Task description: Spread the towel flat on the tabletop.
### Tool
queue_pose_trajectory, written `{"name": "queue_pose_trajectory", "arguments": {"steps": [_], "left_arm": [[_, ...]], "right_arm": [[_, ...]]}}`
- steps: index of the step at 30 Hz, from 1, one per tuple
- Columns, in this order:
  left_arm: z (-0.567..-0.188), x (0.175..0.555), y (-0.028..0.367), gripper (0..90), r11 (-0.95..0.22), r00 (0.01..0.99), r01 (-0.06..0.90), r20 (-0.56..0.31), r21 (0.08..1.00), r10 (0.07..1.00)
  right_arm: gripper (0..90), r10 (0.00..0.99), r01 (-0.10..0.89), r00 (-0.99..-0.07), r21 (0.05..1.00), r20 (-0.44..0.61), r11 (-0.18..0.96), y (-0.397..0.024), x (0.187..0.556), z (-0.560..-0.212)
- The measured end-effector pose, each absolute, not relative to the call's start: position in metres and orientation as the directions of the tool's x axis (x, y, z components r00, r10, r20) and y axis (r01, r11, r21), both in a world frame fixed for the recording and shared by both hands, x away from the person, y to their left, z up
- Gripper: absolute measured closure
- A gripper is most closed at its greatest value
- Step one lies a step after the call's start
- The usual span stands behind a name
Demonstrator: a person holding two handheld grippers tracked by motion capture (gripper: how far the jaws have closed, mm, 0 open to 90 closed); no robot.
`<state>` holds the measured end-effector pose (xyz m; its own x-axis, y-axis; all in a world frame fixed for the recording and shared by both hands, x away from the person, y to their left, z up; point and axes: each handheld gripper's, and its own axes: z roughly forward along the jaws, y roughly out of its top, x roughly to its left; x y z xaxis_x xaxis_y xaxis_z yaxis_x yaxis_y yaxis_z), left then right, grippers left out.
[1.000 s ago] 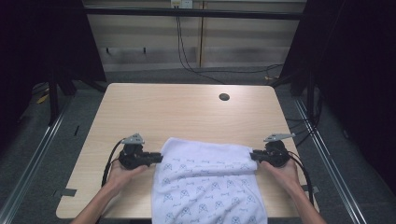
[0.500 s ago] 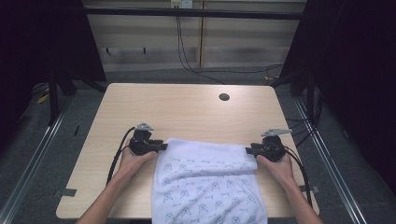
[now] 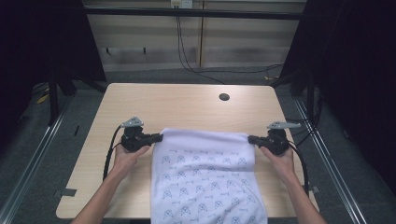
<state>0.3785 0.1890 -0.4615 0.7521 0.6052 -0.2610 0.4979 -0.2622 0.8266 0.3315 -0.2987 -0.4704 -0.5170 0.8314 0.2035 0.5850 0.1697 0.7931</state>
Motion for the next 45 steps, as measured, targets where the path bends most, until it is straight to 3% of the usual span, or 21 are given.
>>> {"name": "queue_pose_trajectory", "arguments": {"steps": [4,8,10,11,13,15,18,29,32,35,38,41,44,45], "left_arm": [[-0.434,0.385,0.191,86.3,-0.257,0.753,0.447,-0.205,0.857,0.625],[-0.416,0.401,0.197,85.9,-0.207,0.728,0.435,-0.207,0.876,0.654],[-0.413,0.41,0.2,81.2,-0.197,0.691,0.437,-0.188,0.878,0.698],[-0.413,0.413,0.202,75.3,-0.174,0.675,0.446,-0.203,0.878,0.709],[-0.414,0.417,0.21,72.1,-0.131,0.655,0.463,-0.239,0.877,0.717],[-0.417,0.415,0.214,70.0,-0.139,0.659,0.474,-0.245,0.869,0.711],[-0.428,0.406,0.215,70.6,-0.201,0.687,0.483,-0.226,0.852,0.691],[-0.471,0.362,0.197,78.5,-0.336,0.786,0.517,-0.281,0.787,0.551],[-0.481,0.354,0.194,73.0,-0.376,0.794,0.528,-0.287,0.761,0.535],[-0.49,0.349,0.191,70.5,-0.407,0.8,0.53,-0.279,0.744,0.531],[-0.497,0.348,0.19,68.1,-0.44,0.795,0.497,-0.19,0.748,0.576],[-0.504,0.353,0.192,66.1,-0.45,0.782,0.521,-0.195,0.725,0.592],[-0.504,0.351,0.191,67.3,-0.454,0.786,0.514,-0.188,0.728,0.588],[-0.505,0.349,0.19,73.2,-0.466,0.795,0.499,-0.172,0.731,0.582]], "right_arm": [[87.2,0.834,0.511,-0.519,0.85,0.187,0.128,-0.294,0.348,-0.436],[87.1,0.838,0.477,-0.517,0.872,0.177,0.111,-0.287,0.369,-0.411],[86.3,0.841,0.482,-0.513,0.869,0.175,0.113,-0.285,0.382,-0.404],[83.4,0.843,0.497,-0.508,0.86,0.177,0.119,-0.284,0.39,-0.402],[74.6,0.867,0.513,-0.472,0.85,0.161,0.121,-0.283,0.398,-0.402],[67.6,0.876,0.519,-0.443,0.851,0.19,0.078,-0.287,0.4,-0.407],[65.9,0.874,0.531,-0.447,0.843,0.19,0.089,-0.289,0.396,-0.416],[62.4,0.775,0.574,-0.587,0.796,0.237,0.192,-0.287,0.336,-0.447],[61.3,0.75,0.585,-0.615,0.779,0.244,0.226,-0.28,0.322,-0.459],[61.6,0.735,0.598,-0.629,0.762,0.253,0.248,-0.271,0.316,-0.473],[60.2,0.725,0.62,-0.648,0.715,0.235,0.322,-0.257,0.319,-0.491],[57.1,0.723,0.619,-0.658,0.697,0.208,0.363,-0.251,0.323,-0.497],[55.4,0.726,0.617,-0.659,0.694,0.197,0.372,-0.248,0.326,-0.502],[54.5,0.727,0.61,-0.662,0.694,0.181,0.382,-0.248,0.326,-0.501]]}}
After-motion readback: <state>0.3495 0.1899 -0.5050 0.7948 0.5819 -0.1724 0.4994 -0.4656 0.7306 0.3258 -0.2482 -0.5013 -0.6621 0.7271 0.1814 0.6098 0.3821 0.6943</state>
